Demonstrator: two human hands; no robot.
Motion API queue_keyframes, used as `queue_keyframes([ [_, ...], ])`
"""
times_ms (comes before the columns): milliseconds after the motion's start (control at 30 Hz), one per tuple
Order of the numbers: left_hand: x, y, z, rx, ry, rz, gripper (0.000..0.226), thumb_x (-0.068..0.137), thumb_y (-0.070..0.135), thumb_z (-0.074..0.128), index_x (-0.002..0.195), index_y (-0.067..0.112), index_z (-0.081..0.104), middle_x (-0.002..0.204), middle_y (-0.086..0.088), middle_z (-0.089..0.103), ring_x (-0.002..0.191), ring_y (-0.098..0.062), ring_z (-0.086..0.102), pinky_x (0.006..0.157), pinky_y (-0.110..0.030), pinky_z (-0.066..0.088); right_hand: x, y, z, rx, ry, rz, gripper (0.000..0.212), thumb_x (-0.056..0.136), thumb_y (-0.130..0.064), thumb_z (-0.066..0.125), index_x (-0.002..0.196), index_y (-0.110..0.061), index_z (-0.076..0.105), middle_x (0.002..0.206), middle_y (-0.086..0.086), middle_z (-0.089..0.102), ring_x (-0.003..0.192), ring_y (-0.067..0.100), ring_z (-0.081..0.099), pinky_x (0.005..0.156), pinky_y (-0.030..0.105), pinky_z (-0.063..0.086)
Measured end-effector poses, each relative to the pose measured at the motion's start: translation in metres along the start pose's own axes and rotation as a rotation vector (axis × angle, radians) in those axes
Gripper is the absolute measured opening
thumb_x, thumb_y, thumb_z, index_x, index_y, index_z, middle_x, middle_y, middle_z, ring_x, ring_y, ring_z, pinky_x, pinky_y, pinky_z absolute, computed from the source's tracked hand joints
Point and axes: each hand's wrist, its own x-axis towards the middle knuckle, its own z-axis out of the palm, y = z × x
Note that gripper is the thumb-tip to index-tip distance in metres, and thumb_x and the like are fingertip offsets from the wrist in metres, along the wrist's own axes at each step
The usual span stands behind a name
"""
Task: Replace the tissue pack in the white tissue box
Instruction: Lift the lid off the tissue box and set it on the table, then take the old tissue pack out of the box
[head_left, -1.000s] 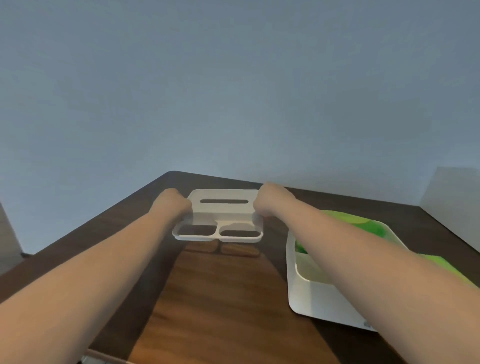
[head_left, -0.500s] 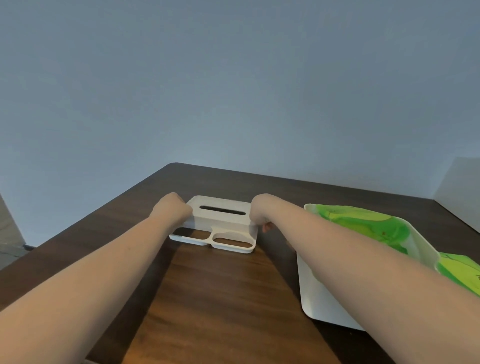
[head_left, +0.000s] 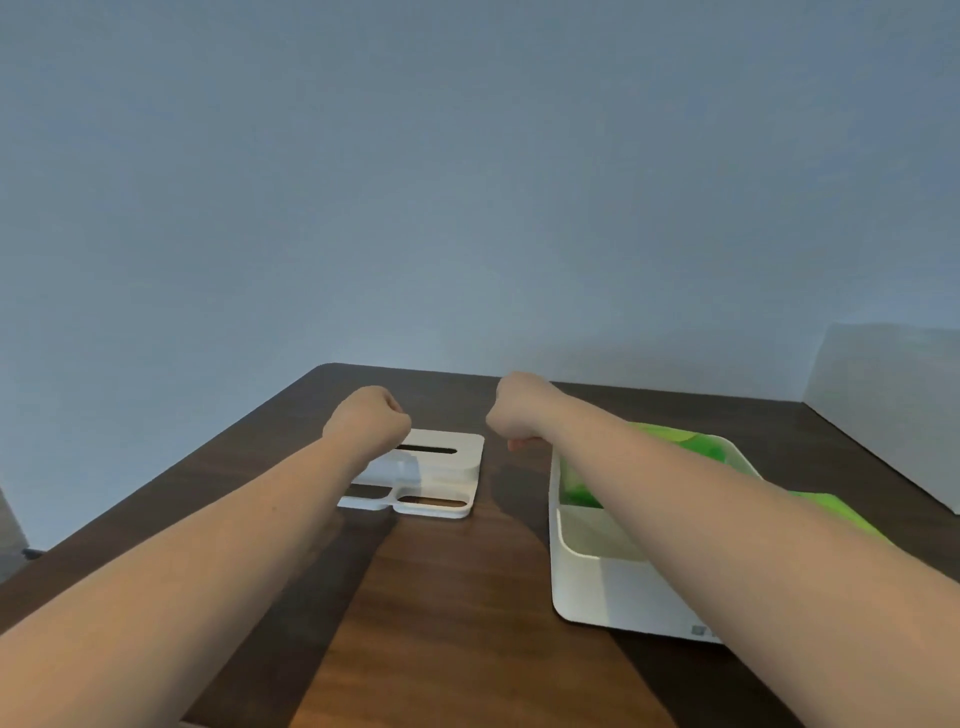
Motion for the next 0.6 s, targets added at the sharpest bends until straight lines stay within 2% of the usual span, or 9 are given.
queue_keyframes([
  [100,-0.018,0.028,0.004,-0.044,-0.049,0.053,0.014,0.085,0.018,0.053,0.088,0.009,0.063,0.095,-0.009,0.070,0.083,-0.023,0.061,0.072,-0.033,0.050,-0.018,0.025,-0.017,0.082,0.133,0.021,0.027,0.082,-0.002,0.045,0.057,-0.008,0.054,0.063,0.008,0.058,0.051,0.023,0.049,0.053,0.024,0.041],
  [133,-0.024,0.038,0.007,-0.055,-0.072,0.073,0.017,0.086,0.019,0.053,0.087,0.007,0.064,0.093,-0.011,0.071,0.077,-0.022,0.060,0.073,-0.032,0.050,-0.024,0.035,-0.022,0.106,0.185,0.035,0.023,0.081,-0.002,0.045,0.060,-0.007,0.054,0.063,0.008,0.055,0.054,0.023,0.049,0.051,0.023,0.038],
  [200,-0.037,0.057,0.014,-0.075,-0.116,0.117,0.018,0.087,0.025,0.054,0.081,0.009,0.061,0.084,-0.009,0.067,0.069,-0.020,0.057,0.074,-0.032,0.049,-0.038,0.059,-0.033,0.152,0.276,0.059,0.016,0.084,-0.004,0.045,0.078,-0.006,0.059,0.078,0.009,0.058,0.068,0.026,0.053,0.056,0.024,0.038],
  [267,-0.052,0.078,0.021,-0.092,-0.168,0.176,0.023,0.086,0.034,0.058,0.081,0.011,0.062,0.081,-0.002,0.063,0.073,-0.020,0.056,0.074,-0.031,0.048,-0.053,0.086,-0.041,0.161,0.324,0.103,0.022,0.088,-0.006,0.045,0.100,-0.005,0.063,0.100,0.013,0.063,0.085,0.029,0.055,0.068,0.027,0.041],
  [333,-0.067,0.097,0.028,-0.090,-0.219,0.278,0.028,0.084,0.042,0.063,0.097,0.019,0.069,0.088,0.005,0.064,0.086,-0.017,0.058,0.078,-0.029,0.049,-0.065,0.112,-0.044,0.130,0.304,0.166,0.026,0.089,-0.007,0.045,0.108,-0.004,0.062,0.113,0.014,0.064,0.098,0.032,0.058,0.074,0.028,0.042],
  [433,-0.081,0.118,0.035,0.020,-0.249,0.452,0.048,0.080,0.051,0.067,0.123,0.030,0.063,0.098,0.009,0.059,0.094,-0.012,0.055,0.091,-0.030,0.048,-0.082,0.146,-0.041,0.086,0.259,0.281,0.024,0.086,-0.009,0.045,0.107,-0.007,0.057,0.113,0.013,0.061,0.102,0.032,0.057,0.077,0.031,0.041],
  [533,-0.084,0.129,0.042,0.200,-0.287,0.537,0.061,0.076,0.059,0.067,0.130,0.032,0.058,0.099,0.011,0.058,0.092,-0.009,0.054,0.092,-0.030,0.047,-0.099,0.175,-0.032,0.035,0.231,0.451,0.037,0.087,-0.020,0.047,0.124,-0.018,0.052,0.126,0.010,0.055,0.119,0.032,0.048,0.086,0.039,0.038],
  [600,-0.084,0.132,0.045,0.266,-0.307,0.562,0.061,0.075,0.058,0.068,0.129,0.032,0.058,0.097,0.012,0.058,0.092,-0.009,0.055,0.089,-0.028,0.048,-0.104,0.193,-0.025,0.012,0.165,0.503,0.048,0.084,-0.029,0.051,0.131,-0.021,0.048,0.136,0.009,0.050,0.126,0.034,0.043,0.097,0.046,0.040],
])
